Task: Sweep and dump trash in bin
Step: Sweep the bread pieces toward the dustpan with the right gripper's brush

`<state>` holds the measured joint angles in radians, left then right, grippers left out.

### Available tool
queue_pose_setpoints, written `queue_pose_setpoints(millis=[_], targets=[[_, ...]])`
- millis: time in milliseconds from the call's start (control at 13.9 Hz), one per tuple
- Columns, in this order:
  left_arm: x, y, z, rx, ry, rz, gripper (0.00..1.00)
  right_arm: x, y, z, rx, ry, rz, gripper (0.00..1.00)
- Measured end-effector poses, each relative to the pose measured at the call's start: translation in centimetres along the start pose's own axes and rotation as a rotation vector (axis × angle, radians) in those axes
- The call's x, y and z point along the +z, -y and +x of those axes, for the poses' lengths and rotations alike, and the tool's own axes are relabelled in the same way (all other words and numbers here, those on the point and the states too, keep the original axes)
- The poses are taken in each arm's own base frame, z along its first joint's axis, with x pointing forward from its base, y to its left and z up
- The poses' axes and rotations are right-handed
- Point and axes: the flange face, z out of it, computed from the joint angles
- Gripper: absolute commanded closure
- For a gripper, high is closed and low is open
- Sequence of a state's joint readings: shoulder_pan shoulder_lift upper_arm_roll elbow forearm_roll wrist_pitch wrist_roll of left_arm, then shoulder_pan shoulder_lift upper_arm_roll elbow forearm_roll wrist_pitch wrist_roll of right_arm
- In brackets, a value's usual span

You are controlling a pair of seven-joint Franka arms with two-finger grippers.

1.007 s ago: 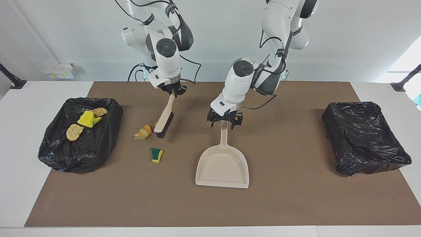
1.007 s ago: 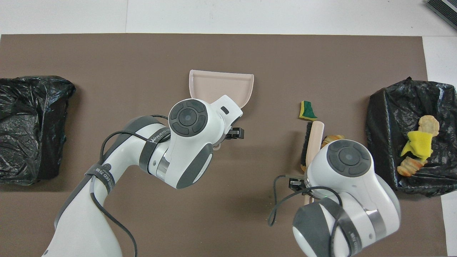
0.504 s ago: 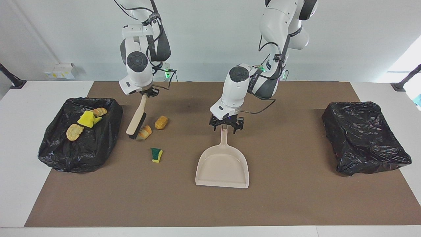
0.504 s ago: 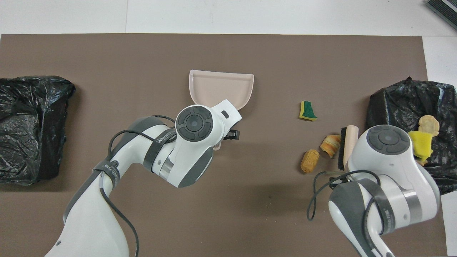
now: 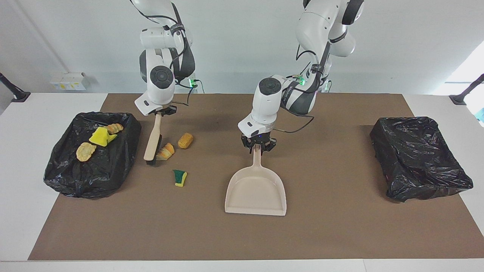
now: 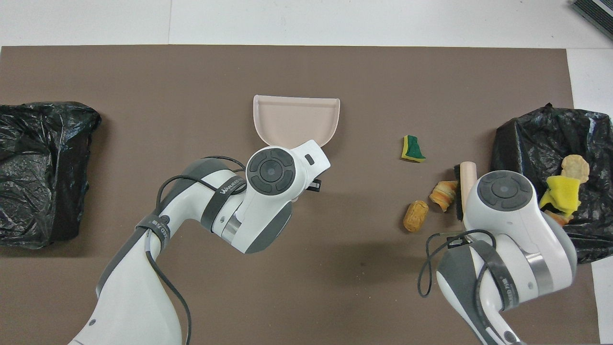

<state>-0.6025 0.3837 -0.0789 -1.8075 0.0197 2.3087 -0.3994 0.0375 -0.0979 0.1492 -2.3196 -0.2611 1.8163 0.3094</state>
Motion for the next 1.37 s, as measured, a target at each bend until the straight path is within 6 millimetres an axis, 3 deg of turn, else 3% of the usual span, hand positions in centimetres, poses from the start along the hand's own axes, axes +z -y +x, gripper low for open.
queue_pose_setpoints(millis=[504,648,720,792,936,1079,1223,1295,1367], targets=[[-0.5,1.4,0.5,0.161,-0.002,0.074,1.0,-1.8,6.5,-0.8,-0.066,-0.024,0.128,1.0],[-0.5,1.5,0.5,0.164,-0.001,0.075,0.44,-3.0,8.6,-1.2,-0.078,-0.024,0.195,1.0],[-0.5,1.5,0.5,0.162,-0.001,0.074,0.1,-3.7,9.5,-1.2,-0.084,-0.024,0.221,1.0],[-0.5,1.4,0.5,0.156,0.0,0.071,0.0,-4.5,10.1,-1.0,-0.091,-0.02,0.235,1.0],[-0.5,1.5,0.5,0.15,0.001,0.065,0.0,-6.6,9.9,-0.2,-0.094,0.003,0.234,1.0],[-0.6,1.7,0.6,0.142,0.0,0.065,0.0,-8.8,8.0,0.8,-0.104,-0.011,0.203,1.0],[-0.7,2.1,0.9,0.136,-0.012,0.062,0.0,-9.4,5.7,2.1,-0.154,-0.063,0.122,1.0],[-0.7,2.2,1.0,0.134,-0.016,0.06,0.15,-9.3,4.7,2.8,-0.189,-0.085,0.088,1.0],[-0.7,2.3,1.1,0.133,-0.018,0.06,0.39,-9.0,3.5,3.9,-0.232,-0.116,0.051,1.0]])
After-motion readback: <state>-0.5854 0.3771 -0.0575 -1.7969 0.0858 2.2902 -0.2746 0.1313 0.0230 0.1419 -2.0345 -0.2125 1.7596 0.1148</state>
